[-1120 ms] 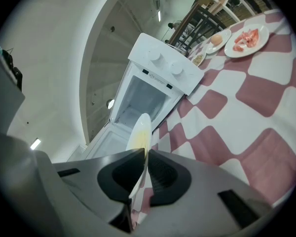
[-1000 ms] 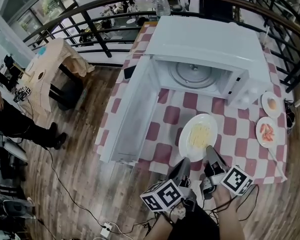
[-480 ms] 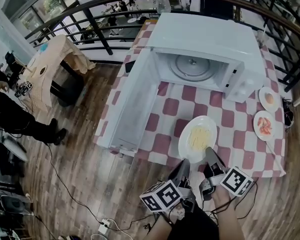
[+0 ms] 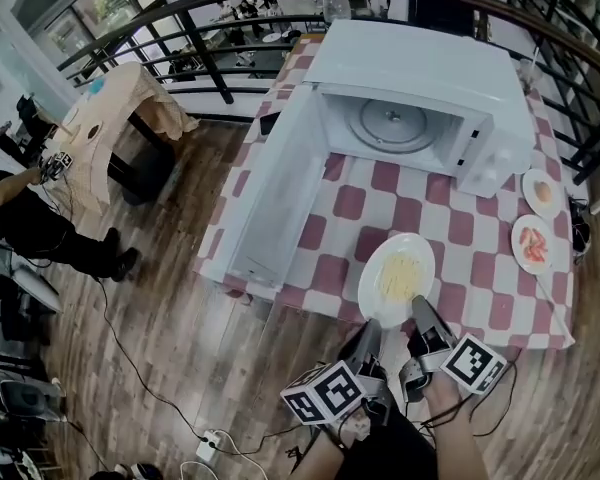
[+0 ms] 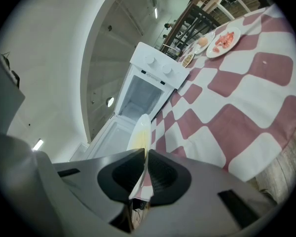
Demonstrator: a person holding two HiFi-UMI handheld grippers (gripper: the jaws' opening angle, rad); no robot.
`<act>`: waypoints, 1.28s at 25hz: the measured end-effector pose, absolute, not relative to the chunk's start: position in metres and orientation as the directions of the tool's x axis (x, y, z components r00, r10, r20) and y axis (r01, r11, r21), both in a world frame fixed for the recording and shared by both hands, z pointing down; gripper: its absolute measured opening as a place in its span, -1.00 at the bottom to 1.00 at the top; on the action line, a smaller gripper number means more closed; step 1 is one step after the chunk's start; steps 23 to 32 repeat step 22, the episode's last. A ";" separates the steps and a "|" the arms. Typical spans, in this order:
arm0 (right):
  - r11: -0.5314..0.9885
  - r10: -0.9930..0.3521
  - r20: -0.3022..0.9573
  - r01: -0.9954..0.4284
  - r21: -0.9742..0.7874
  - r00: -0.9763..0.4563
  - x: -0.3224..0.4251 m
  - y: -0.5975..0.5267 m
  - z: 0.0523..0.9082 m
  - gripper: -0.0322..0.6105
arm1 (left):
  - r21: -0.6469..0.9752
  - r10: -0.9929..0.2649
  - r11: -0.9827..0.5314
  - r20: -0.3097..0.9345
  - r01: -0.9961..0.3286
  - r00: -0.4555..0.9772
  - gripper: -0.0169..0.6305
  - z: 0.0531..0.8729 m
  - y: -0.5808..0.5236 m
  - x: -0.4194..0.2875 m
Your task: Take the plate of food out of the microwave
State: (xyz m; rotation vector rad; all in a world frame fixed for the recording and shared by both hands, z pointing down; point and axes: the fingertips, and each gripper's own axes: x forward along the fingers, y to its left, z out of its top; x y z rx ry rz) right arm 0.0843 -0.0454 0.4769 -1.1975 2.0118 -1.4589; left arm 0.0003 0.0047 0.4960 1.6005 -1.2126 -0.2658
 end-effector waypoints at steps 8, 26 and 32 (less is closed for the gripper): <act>0.096 -0.809 0.167 -0.407 -0.908 -0.564 0.081 -0.037 0.477 -0.79 | 0.820 -0.796 0.077 0.393 -0.567 0.460 -0.73 0.496 0.013 -0.003; 0.094 -0.812 0.168 -0.409 -0.907 -0.559 0.079 -0.040 0.479 -0.79 | 0.821 -0.791 0.079 0.398 -0.566 0.466 -0.73 0.498 0.010 -0.005; 0.094 -0.812 0.168 -0.409 -0.907 -0.559 0.079 -0.040 0.479 -0.79 | 0.821 -0.791 0.079 0.398 -0.566 0.466 -0.73 0.498 0.010 -0.005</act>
